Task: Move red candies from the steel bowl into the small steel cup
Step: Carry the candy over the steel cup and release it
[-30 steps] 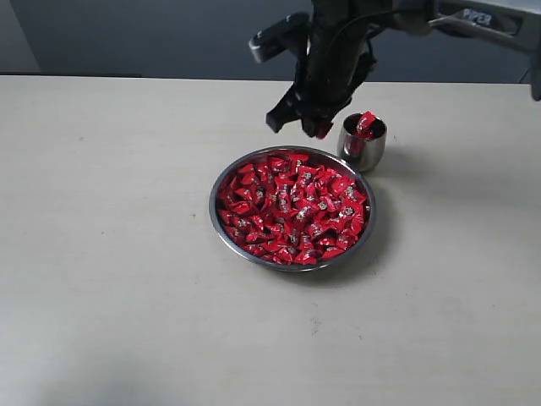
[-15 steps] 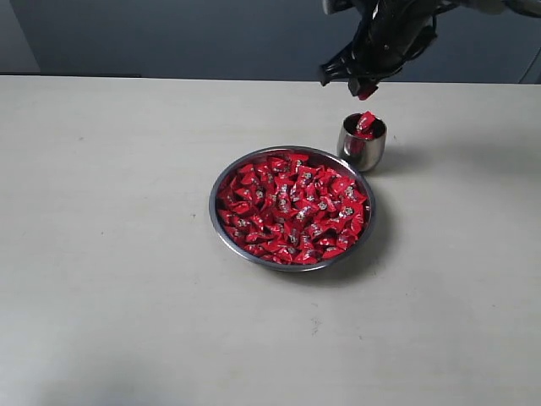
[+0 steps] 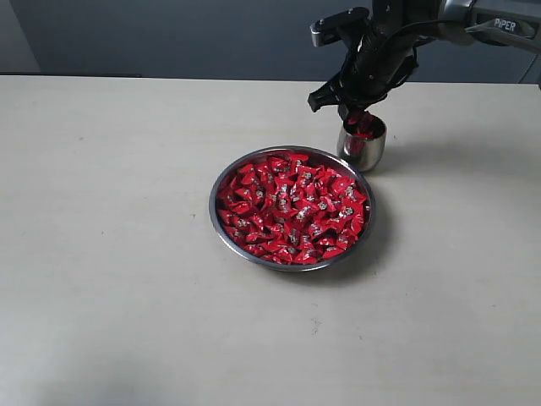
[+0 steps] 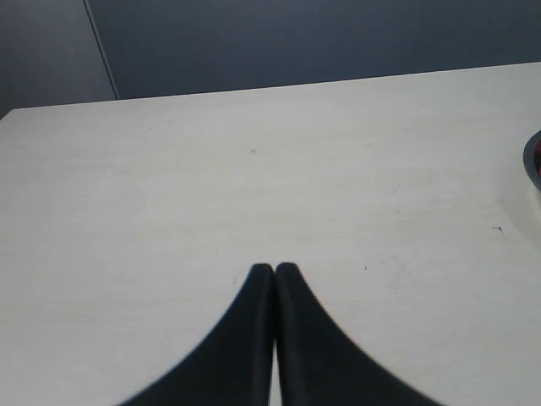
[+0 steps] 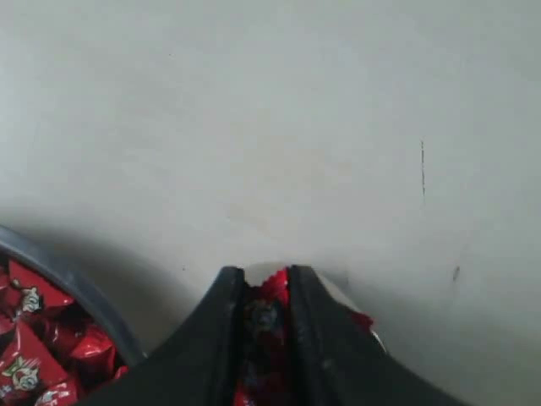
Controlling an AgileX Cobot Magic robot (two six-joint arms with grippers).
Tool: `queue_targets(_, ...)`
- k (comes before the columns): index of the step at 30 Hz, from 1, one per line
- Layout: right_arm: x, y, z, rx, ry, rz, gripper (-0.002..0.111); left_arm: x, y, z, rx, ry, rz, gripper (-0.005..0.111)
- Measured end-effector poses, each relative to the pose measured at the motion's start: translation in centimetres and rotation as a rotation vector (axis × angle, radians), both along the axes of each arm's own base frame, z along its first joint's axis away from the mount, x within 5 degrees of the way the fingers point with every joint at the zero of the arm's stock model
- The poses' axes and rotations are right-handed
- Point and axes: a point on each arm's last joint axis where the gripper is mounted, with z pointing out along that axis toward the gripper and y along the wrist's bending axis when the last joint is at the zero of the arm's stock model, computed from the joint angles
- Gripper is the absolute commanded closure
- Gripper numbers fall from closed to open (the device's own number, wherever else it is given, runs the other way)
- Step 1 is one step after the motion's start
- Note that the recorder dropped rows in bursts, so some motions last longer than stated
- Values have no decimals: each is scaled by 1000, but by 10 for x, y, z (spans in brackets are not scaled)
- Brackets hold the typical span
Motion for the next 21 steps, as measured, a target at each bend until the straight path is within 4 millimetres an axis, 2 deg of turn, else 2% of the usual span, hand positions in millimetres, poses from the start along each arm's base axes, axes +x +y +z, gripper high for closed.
queue_targets(21,-2,-6,-2,-68,30,-21,109,0,0,0,0,0,0,106)
